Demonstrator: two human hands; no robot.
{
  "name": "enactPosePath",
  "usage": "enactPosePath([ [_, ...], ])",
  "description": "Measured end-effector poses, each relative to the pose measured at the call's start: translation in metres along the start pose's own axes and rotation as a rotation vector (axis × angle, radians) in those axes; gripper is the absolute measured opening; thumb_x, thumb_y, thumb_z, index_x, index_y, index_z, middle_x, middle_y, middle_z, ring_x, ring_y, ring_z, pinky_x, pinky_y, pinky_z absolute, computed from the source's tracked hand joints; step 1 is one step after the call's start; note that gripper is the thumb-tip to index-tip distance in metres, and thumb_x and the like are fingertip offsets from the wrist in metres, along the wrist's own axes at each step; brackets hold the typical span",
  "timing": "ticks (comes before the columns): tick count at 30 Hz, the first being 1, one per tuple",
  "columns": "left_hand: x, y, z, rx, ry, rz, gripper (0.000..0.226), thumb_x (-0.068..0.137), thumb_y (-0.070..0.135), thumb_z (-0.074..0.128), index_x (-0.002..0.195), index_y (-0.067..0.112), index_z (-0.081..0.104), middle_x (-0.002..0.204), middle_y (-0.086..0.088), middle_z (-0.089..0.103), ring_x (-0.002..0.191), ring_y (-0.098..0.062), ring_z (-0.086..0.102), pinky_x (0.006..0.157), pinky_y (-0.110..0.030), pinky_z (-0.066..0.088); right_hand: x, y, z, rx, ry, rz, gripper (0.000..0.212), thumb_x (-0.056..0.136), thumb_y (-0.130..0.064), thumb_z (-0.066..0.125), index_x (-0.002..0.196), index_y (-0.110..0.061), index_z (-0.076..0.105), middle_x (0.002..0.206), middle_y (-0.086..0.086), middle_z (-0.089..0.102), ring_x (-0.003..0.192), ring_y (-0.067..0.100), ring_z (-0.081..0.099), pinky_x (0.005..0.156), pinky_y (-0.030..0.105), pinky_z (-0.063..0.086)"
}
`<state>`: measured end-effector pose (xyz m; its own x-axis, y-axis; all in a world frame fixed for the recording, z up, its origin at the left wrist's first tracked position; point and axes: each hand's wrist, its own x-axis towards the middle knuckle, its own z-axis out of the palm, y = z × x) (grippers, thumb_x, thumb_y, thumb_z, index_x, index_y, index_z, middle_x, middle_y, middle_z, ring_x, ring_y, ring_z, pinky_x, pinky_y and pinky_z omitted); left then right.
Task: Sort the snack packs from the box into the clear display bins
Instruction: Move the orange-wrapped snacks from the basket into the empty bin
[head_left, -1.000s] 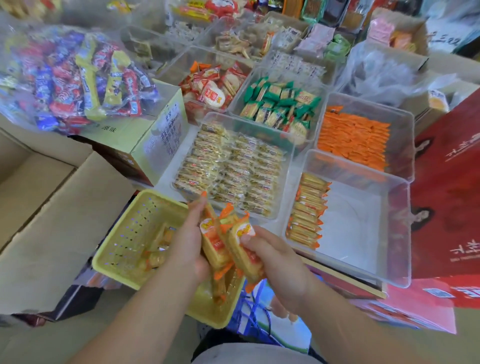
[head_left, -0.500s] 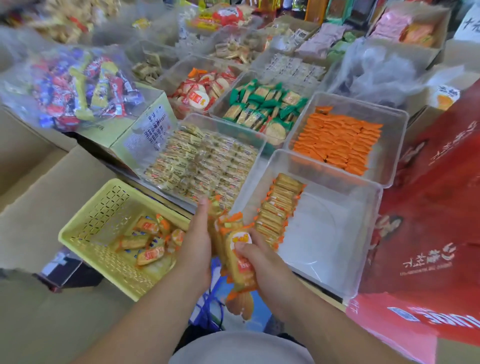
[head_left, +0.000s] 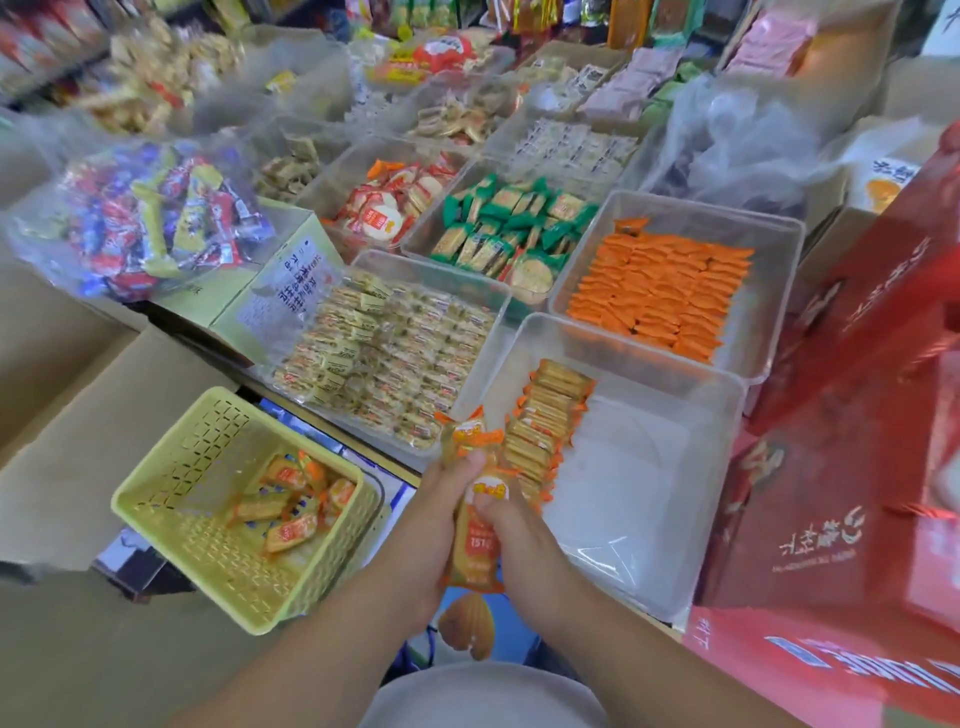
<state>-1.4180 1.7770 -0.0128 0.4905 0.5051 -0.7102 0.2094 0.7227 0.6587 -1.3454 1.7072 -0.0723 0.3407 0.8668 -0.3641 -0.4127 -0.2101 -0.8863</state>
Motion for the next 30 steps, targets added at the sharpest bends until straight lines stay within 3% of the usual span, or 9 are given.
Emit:
enactPosePath([
  [4,0.017,0.004,0.006,0.064,-0.015,-0.064,0.048,0.072,0.060,0.063,0.096,0.024,0.084,0.109,-0.016,0.078,0.086,-0.027,0.078,0.061,-0.038,0.062,0.005,-0.009,-0.008,-0.045,0.005,-0.040,0.037,0.078,-0.053,0.051,0.114,-0.054,0.060,0.121,-0.001,0.065,0.119,0.021,0.061,0.102,0.054,0.049],
  [7,0.033,0.005,0.004,0.143,-0.019,-0.090,0.050,0.087,0.066,0.053,0.098,0.028,0.084,0.108,-0.013,0.079,0.091,-0.027,0.078,0.063,-0.038,0.062,0.007,-0.014,-0.018,-0.112,0.004,-0.021,0.058,0.073,-0.055,0.056,0.130,-0.052,0.050,0.121,-0.008,0.066,0.114,0.014,0.064,0.094,0.044,0.057],
  [9,0.041,0.008,0.005,0.238,-0.064,-0.071,0.052,0.090,0.074,0.046,0.100,0.037,0.082,0.109,-0.007,0.079,0.096,-0.024,0.078,0.070,-0.041,0.062,0.009,-0.017,-0.028,-0.055,0.027,-0.006,0.059,0.072,-0.048,0.065,0.129,-0.052,0.050,0.113,-0.016,0.071,0.106,0.009,0.070,0.084,0.035,0.061],
  [12,0.054,0.012,0.007,0.496,-0.109,0.067,0.037,0.083,0.081,0.040,0.085,0.065,0.073,0.095,0.025,0.077,0.089,0.006,0.072,0.082,-0.022,0.055,0.016,-0.015,-0.053,-0.040,0.176,0.035,0.063,0.061,-0.046,0.074,0.122,-0.045,0.057,0.102,-0.019,0.072,0.094,0.005,0.072,0.076,0.033,0.062],
  [14,0.065,0.012,0.001,0.715,-0.075,0.199,0.036,0.085,0.082,0.045,0.104,0.065,0.070,0.108,0.034,0.069,0.098,0.015,0.062,0.087,-0.011,0.047,0.025,-0.008,-0.076,-0.131,0.305,0.060,0.060,0.055,-0.047,0.076,0.113,-0.043,0.059,0.096,-0.022,0.071,0.086,0.002,0.071,0.070,0.028,0.058],
  [16,0.079,0.005,-0.016,1.024,0.028,0.313,0.066,0.085,0.072,0.056,0.142,0.039,0.055,0.141,0.015,0.053,0.130,-0.007,0.048,0.108,-0.029,0.040,0.034,0.005,-0.100,-0.342,0.431,0.097,0.055,0.055,-0.044,0.078,0.105,-0.037,0.057,0.098,-0.011,0.068,0.083,0.006,0.069,0.068,0.025,0.054],
  [19,0.086,-0.007,-0.039,1.439,0.137,0.459,0.073,0.091,0.058,0.064,0.151,0.021,0.044,0.153,-0.002,0.040,0.140,-0.026,0.033,0.114,-0.041,0.032,0.044,0.029,-0.128,-0.805,0.478,0.251,0.067,0.055,-0.053,0.077,0.107,-0.026,0.044,0.105,-0.003,0.045,0.085,0.011,0.059,0.063,0.026,0.044],
  [23,0.093,-0.026,-0.060,1.585,0.119,0.386,0.087,0.090,0.063,0.061,0.159,0.023,0.026,0.165,-0.007,0.018,0.147,-0.032,0.024,0.116,-0.044,0.031,0.053,0.061,-0.141,-1.266,0.308,0.431,0.109,0.063,-0.055,0.082,0.148,-0.015,0.026,0.131,0.007,0.034,0.118,0.031,0.047,0.090,0.036,0.049],
  [30,0.105,-0.049,-0.077,1.329,0.013,0.355,0.112,0.087,0.060,0.070,0.163,0.032,-0.008,0.171,0.002,-0.004,0.158,-0.021,0.008,0.121,-0.037,0.027,0.065,0.067,-0.150,-1.304,0.058,0.547,0.103,0.085,-0.067,0.062,0.161,-0.022,0.009,0.161,0.013,0.021,0.146,0.032,0.028,0.117,0.038,0.027],
])
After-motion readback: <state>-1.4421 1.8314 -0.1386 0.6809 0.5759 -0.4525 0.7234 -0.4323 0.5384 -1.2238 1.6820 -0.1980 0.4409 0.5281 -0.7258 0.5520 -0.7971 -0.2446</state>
